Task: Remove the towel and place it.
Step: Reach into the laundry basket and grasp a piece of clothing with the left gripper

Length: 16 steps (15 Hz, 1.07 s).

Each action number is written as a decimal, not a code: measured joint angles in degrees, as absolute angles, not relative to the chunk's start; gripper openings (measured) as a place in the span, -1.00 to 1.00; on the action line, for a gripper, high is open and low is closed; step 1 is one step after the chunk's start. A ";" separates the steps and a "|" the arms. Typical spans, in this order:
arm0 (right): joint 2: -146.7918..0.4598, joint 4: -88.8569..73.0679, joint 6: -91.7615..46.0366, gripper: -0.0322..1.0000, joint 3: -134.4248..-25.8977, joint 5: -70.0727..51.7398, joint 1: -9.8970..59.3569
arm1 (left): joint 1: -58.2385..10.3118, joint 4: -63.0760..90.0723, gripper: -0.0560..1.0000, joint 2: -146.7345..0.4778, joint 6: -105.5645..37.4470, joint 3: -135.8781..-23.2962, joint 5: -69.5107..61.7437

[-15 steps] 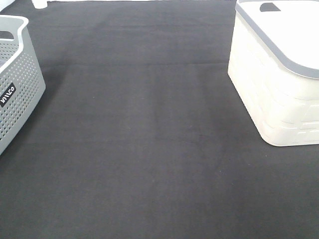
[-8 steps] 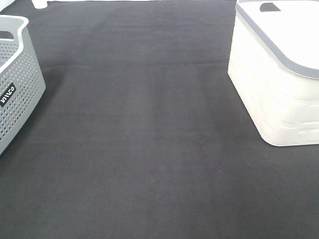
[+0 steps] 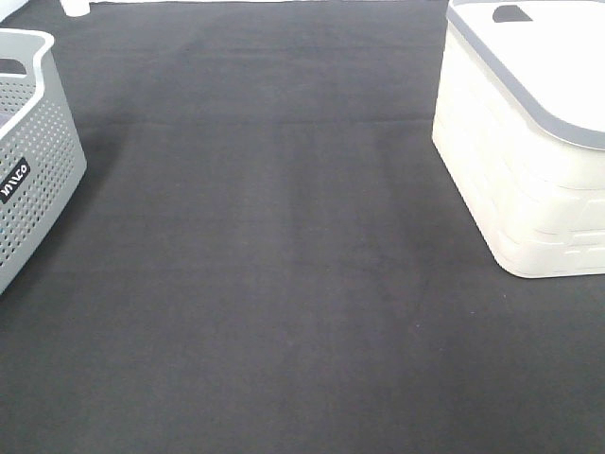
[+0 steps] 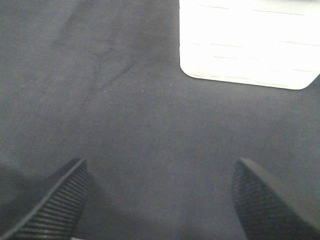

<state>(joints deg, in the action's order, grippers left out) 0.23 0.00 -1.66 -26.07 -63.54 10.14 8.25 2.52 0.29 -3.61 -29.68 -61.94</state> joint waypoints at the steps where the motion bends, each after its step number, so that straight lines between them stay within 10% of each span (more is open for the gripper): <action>1: 0.23 0.00 -1.66 0.54 -26.07 -63.54 10.14 | 8.25 2.52 0.97 0.29 -3.61 -29.68 -61.94; 16: 0.23 0.00 -1.66 0.54 -26.07 -63.54 10.14 | 8.25 2.52 0.97 0.29 -3.61 -29.68 -61.94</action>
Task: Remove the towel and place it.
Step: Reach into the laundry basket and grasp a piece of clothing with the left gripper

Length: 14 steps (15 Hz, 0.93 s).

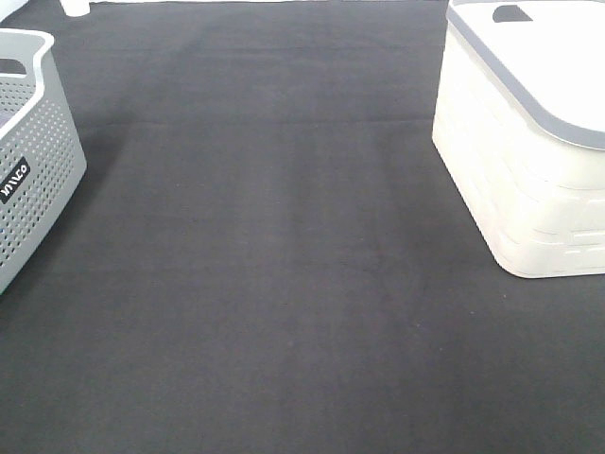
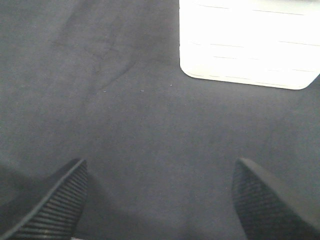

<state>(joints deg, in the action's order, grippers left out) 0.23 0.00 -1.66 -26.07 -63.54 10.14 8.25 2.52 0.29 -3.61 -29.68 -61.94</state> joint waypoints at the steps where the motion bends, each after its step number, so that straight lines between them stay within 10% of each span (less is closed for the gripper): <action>1: 0.23 0.00 -1.66 0.54 -26.07 -63.54 10.14 | 8.25 2.52 0.97 -0.11 -4.24 -29.68 -61.94; 14: 0.23 0.00 -1.66 0.54 -26.07 -63.54 10.14 | 8.25 0.00 0.95 -57.01 -30.19 -68.47 -69.67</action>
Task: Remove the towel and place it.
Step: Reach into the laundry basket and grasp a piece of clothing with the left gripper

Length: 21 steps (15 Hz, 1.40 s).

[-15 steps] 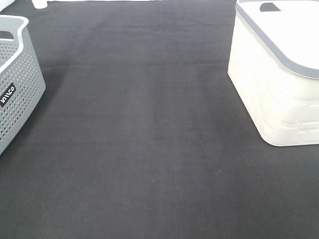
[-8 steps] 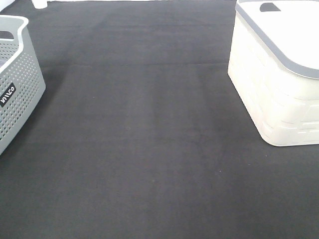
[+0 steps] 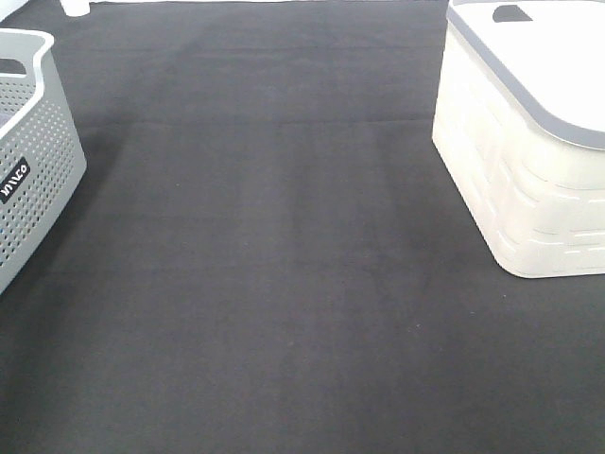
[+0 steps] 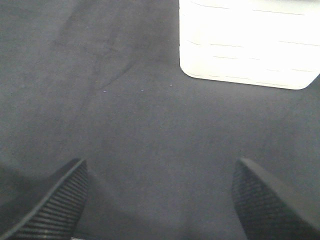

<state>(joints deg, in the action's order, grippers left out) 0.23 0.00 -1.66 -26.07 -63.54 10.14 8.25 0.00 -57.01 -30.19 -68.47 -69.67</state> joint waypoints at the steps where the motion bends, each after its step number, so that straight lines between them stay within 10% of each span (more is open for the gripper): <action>1: 0.23 0.00 -1.66 0.54 -26.07 -63.54 10.14 | 8.25 0.00 0.95 -60.91 -32.37 -70.47 -69.61; 8: 0.23 0.00 -1.66 0.54 -26.07 -63.54 10.14 | 18.74 -1.15 0.94 -78.67 -56.21 -79.30 -69.50; 21: 0.23 0.00 -1.66 0.54 -26.07 -63.54 10.14 | 15.30 -17.93 0.76 -111.33 -62.97 -79.41 -42.17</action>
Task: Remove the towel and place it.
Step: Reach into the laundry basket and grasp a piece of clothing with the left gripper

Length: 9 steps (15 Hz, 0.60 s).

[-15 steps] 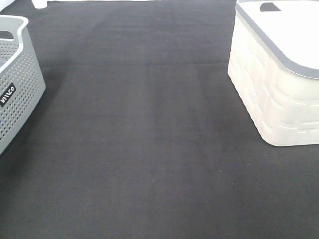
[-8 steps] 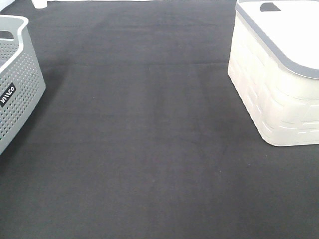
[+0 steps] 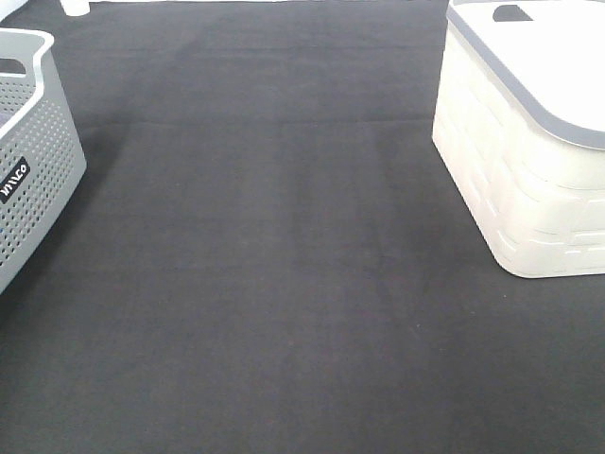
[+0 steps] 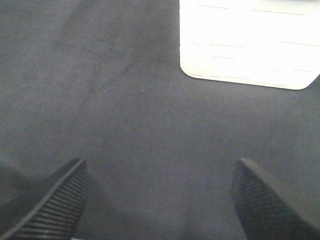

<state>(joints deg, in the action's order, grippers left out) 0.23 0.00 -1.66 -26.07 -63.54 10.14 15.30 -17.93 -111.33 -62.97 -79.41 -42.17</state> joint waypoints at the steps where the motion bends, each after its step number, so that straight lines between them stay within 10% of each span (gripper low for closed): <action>1: 0.23 0.00 -1.66 0.54 -26.07 -63.54 10.14 | 15.13 -17.99 0.76 -111.96 -62.97 -79.87 -41.42; 4: 0.23 0.00 -1.66 0.54 -26.07 -63.54 10.14 | 14.67 -18.45 0.70 -112.70 -62.97 -80.62 -41.48; 9: 0.23 0.00 -1.66 0.54 -26.07 -63.54 10.14 | 14.67 -18.51 0.00 -113.79 -62.97 -80.62 -41.48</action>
<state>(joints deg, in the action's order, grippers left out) 0.23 0.00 -1.66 -26.07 -63.54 10.14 14.67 -18.51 -113.79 -62.97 -80.62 -41.48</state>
